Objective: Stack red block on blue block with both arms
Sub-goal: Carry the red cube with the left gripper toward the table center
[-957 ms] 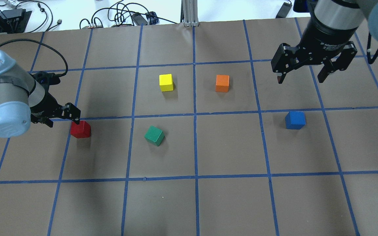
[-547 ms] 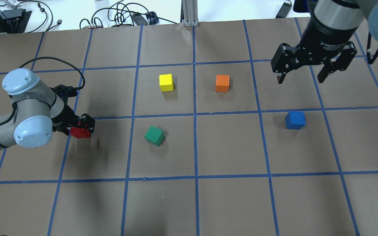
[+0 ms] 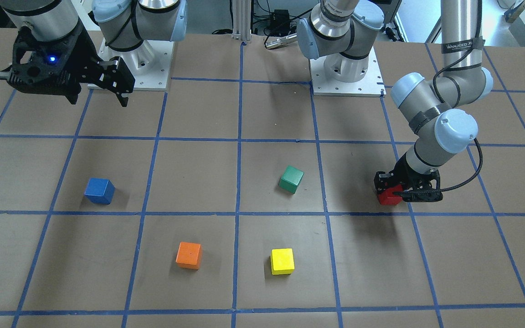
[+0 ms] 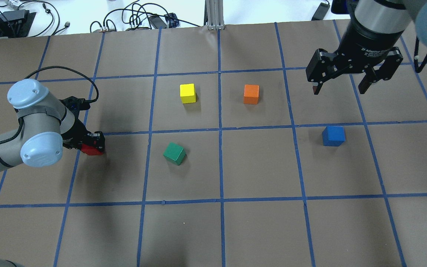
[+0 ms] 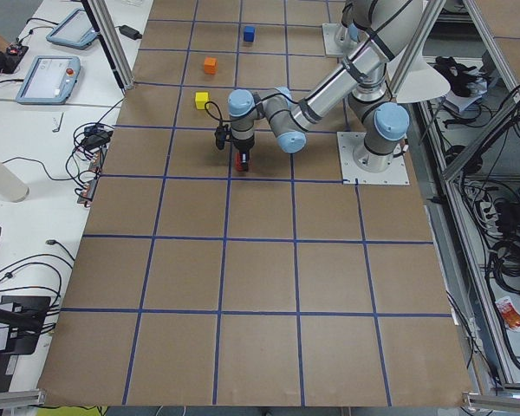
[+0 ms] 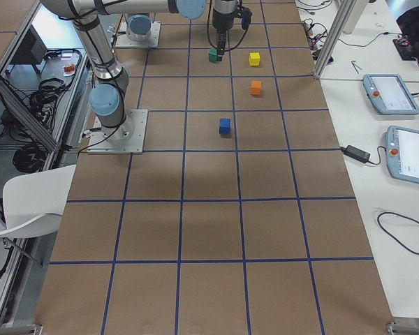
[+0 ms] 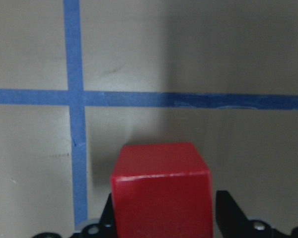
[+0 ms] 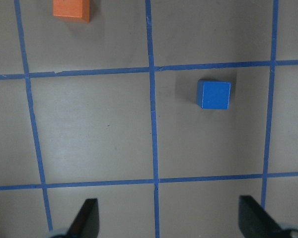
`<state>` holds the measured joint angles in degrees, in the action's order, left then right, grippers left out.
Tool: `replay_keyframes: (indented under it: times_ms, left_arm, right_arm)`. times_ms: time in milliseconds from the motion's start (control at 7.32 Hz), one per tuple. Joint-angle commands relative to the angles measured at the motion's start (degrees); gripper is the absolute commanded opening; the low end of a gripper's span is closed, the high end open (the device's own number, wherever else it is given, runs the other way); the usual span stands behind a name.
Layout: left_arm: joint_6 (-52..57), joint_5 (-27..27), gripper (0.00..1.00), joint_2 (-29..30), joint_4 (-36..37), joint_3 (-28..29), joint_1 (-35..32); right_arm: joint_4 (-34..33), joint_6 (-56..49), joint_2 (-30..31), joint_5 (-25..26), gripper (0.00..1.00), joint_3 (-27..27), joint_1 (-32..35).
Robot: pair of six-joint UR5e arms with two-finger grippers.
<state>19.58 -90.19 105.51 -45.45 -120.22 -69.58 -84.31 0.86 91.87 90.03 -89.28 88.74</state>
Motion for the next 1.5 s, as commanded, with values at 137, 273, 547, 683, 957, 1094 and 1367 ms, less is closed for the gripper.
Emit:
replay_keyframes:
  times_ms: [137, 273, 547, 683, 957, 1094, 1367]
  left_arm:
    - [-4.0, -0.5, 0.0, -4.16, -8.27, 6.53, -6.32]
    - [-10.55, -0.42, 0.0, -4.87, -16.78, 12.32, -9.75]
    - [-21.12, 0.63, 0.0, -4.53, -20.21, 16.24, -19.13]
    - [-29.35, 2.37, 0.0, -3.57, -19.6, 16.85, -24.14]
    - [-33.81, 4.23, 0.0, -0.24, -15.65, 17.82, -30.41]
    - [-36.87, 4.32, 0.0, 1.69, -13.55, 18.0, -33.74]
    - [-42.68, 4.32, 0.0, 6.52, -10.98, 20.88, -38.06]
  right_arm:
    - [0.02, -0.24, -0.03, -0.03, 1.0, -0.02, -0.06]
    - [-0.15, -0.33, -0.03, 0.14, 1.0, -0.02, -0.06]
    - [0.02, -0.33, -0.03, 0.05, 1.0, -0.02, -0.06]
    - [0.02, -0.33, 0.06, 0.05, 1.0, -0.02, -0.06]
    - [0.02, -0.33, 0.06, 0.05, 1.0, -0.02, -0.06]
    - [0.02, -0.33, 0.06, 0.05, 1.0, -0.02, 0.03]
    - [-0.15, -0.33, -0.03, 0.23, 1.0, -0.02, -0.06]
